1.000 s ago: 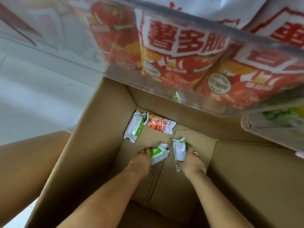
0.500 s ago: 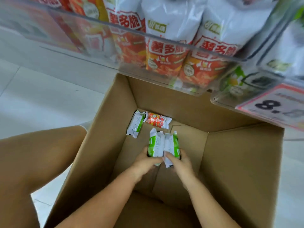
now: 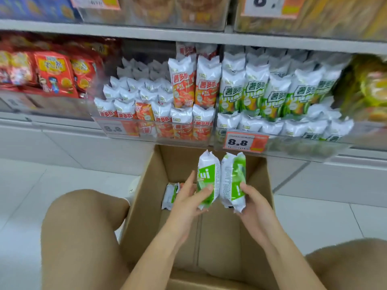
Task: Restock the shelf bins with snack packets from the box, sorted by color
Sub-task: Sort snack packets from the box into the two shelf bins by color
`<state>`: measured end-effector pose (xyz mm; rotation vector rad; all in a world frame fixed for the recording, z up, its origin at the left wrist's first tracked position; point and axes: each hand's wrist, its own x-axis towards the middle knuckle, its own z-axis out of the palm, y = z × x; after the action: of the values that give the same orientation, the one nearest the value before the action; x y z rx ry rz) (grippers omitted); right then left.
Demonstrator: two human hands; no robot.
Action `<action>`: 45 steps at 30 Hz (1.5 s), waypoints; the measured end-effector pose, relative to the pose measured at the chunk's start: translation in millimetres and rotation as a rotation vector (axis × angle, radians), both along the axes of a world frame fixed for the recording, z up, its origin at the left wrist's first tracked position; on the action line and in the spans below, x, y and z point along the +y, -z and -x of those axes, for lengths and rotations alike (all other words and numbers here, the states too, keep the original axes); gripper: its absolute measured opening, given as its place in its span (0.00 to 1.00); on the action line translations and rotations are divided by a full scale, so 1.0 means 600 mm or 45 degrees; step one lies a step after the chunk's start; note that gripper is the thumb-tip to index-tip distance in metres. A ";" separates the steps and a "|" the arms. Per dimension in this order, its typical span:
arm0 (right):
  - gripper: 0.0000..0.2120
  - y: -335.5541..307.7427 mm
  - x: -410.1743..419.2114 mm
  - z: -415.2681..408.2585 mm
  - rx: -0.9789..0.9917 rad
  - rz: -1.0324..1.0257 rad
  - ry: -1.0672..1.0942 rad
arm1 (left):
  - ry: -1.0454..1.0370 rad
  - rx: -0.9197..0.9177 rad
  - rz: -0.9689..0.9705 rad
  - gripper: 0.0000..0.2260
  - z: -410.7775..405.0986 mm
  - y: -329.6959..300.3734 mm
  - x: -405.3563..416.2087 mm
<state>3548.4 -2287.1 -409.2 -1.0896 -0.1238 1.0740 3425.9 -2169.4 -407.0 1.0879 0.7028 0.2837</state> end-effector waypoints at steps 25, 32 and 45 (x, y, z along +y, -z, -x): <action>0.28 -0.157 -0.107 0.080 -0.549 -0.102 -0.014 | 0.115 -0.217 -0.177 0.23 0.048 -0.153 -0.077; 0.29 -0.236 -0.141 0.017 -1.251 0.594 -0.424 | 0.210 -0.267 -0.043 0.10 0.023 -0.197 -0.031; 0.13 -0.213 -0.130 0.008 -0.556 0.184 0.586 | 0.198 -0.411 0.389 0.14 -0.043 -0.198 -0.125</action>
<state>3543.5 -2365.0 -281.7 -1.3903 -0.1353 0.4291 3451.7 -2244.4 -287.9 0.7766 0.3554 0.2039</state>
